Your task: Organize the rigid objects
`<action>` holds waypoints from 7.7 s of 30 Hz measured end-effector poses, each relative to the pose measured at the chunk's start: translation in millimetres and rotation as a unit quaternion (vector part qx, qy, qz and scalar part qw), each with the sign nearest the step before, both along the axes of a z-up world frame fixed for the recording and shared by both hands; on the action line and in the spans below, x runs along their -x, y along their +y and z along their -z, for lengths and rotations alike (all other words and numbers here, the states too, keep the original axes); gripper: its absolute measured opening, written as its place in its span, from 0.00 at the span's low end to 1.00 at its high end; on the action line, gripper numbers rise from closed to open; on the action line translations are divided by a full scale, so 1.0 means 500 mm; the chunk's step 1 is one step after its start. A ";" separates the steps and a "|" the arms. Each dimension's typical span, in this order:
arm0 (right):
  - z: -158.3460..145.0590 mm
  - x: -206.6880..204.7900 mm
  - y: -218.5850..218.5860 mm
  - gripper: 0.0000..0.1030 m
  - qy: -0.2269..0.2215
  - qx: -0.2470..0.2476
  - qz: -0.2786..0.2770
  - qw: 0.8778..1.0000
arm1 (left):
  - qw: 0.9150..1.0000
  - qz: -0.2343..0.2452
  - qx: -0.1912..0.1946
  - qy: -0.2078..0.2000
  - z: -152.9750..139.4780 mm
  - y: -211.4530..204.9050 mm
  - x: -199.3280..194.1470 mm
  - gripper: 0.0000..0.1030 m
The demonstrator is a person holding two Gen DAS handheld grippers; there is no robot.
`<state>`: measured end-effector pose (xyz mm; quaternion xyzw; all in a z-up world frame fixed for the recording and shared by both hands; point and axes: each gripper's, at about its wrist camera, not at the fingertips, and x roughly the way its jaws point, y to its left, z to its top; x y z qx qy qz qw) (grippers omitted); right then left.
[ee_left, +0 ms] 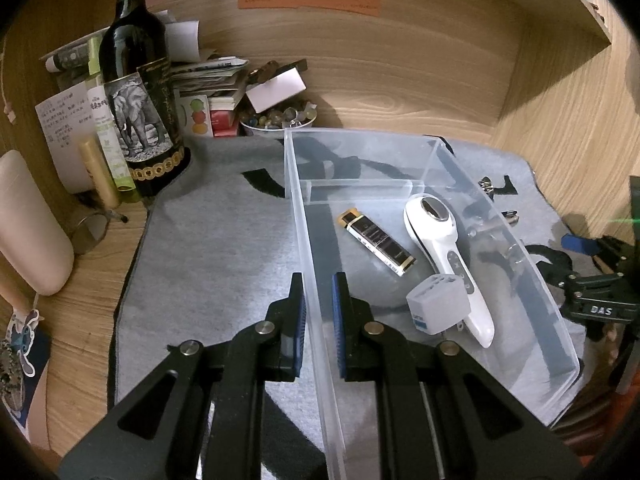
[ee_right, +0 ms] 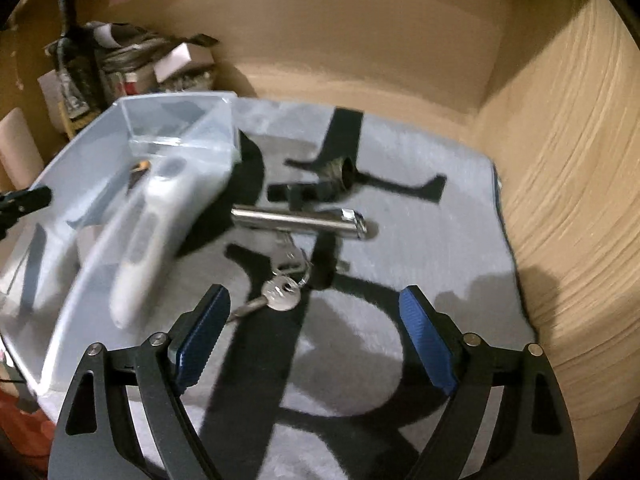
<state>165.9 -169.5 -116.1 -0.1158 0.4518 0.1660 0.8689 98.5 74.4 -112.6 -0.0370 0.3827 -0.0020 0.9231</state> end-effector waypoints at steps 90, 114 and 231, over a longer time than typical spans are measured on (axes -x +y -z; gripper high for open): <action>-0.039 -0.009 0.272 0.29 0.010 -0.054 -0.173 0.983 | 0.999 0.004 0.042 -0.013 0.011 0.023 0.000 0.10; -0.098 -0.007 0.045 0.63 -0.073 -0.054 -0.014 0.996 | 0.999 0.000 0.037 -0.012 0.006 0.024 0.004 0.10; -0.042 -0.034 0.086 0.77 -0.016 -0.014 -0.068 0.997 | 0.998 0.003 0.054 -0.010 0.012 0.026 -0.001 0.10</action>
